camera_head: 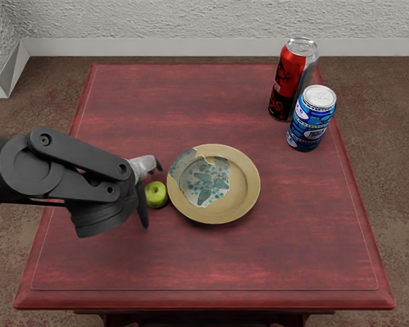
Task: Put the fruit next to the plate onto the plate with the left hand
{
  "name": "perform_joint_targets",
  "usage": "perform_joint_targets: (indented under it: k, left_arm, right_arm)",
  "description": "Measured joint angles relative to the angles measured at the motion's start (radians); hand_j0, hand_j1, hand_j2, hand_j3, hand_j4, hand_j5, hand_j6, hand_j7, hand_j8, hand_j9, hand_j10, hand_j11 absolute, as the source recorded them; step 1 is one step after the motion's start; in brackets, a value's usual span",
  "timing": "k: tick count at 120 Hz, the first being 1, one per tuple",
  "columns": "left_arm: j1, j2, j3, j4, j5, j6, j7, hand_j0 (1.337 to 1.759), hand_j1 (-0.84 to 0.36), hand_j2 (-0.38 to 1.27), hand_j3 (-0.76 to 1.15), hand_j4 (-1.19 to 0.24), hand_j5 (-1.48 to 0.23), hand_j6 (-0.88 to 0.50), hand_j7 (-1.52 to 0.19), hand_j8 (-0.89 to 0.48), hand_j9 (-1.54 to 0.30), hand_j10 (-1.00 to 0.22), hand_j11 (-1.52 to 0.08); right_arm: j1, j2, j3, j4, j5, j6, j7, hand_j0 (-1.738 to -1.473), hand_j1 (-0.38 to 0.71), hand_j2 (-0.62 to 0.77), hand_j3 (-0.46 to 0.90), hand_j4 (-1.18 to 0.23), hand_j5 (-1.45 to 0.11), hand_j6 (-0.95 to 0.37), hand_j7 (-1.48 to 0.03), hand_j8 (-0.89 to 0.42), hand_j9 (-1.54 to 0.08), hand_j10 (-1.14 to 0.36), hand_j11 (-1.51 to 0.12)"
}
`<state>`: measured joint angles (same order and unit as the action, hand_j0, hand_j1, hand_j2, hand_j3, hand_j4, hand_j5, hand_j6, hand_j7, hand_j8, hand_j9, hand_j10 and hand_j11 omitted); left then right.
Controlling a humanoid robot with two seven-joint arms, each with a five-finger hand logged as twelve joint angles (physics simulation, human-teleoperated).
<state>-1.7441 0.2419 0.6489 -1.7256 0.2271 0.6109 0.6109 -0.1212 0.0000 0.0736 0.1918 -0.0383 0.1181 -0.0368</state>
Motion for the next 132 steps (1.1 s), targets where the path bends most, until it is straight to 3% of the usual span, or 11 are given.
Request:
perform_joint_targets:
  k: [132]
  left_arm:
    - [0.017, -0.008, -0.005, 0.032, 0.0, 0.0, 0.0, 1.658, -0.02, 0.06, 0.0, -0.3, -0.4, -0.3, -0.39, -0.3, -0.39, -0.3, -0.39]
  right_arm:
    - [0.0, 0.0, 0.0, 0.0, 0.0, 0.0, 0.0, -1.658, -0.33, 0.0, 0.0, -0.02, -0.02, -0.02, -0.02, -0.02, -0.02, -0.02, -0.02]
